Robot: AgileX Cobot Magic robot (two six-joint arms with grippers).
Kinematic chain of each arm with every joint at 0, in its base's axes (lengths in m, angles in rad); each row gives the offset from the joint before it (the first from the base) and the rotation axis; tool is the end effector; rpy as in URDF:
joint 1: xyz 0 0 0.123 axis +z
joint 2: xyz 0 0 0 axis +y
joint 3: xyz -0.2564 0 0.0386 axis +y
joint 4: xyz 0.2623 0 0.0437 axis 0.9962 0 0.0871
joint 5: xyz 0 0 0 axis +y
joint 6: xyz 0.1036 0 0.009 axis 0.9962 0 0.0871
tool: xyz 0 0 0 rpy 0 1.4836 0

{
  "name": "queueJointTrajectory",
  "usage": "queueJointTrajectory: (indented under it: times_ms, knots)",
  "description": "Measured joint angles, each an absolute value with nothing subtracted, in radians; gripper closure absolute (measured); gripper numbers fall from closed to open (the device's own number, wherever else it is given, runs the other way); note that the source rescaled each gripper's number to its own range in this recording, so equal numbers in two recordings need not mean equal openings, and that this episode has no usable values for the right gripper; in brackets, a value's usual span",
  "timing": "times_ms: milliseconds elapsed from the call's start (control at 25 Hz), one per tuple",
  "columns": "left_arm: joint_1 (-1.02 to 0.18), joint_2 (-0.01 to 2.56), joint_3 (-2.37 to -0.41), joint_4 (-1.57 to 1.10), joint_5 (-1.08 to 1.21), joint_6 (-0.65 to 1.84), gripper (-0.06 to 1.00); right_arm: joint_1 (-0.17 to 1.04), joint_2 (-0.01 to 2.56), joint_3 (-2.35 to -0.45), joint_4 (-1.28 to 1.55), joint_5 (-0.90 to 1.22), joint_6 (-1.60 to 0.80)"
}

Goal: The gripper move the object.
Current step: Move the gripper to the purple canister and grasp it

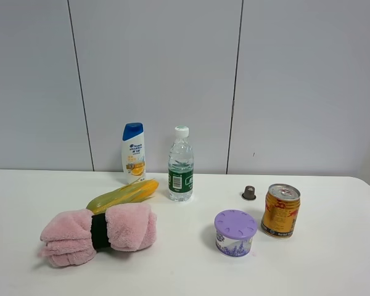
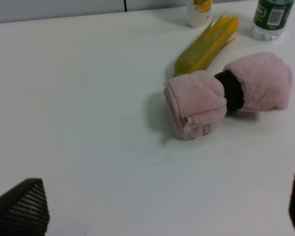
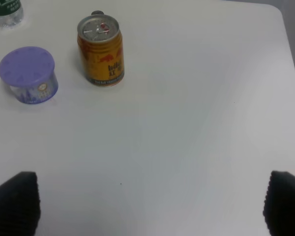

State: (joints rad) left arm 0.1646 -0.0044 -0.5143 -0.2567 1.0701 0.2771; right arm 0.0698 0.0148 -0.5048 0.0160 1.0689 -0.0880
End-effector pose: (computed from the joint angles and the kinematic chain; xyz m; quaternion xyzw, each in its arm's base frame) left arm 0.0441 -0.0162 0.2843 0.0542 0.8421 -0.0105 0.5365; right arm 0.0465 0.0047 0.2783 -0.0679 0.8552 0.0033 0.5138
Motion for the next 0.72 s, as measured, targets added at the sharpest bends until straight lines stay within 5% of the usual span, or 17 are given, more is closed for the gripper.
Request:
queueJointTrajectory:
  times_ms: [720]
  knots:
    - [0.165, -0.004, -0.514, -0.260, 1.070, 0.277, -0.06, 0.070, 0.016, -0.505, 0.016, 1.069, -0.088]
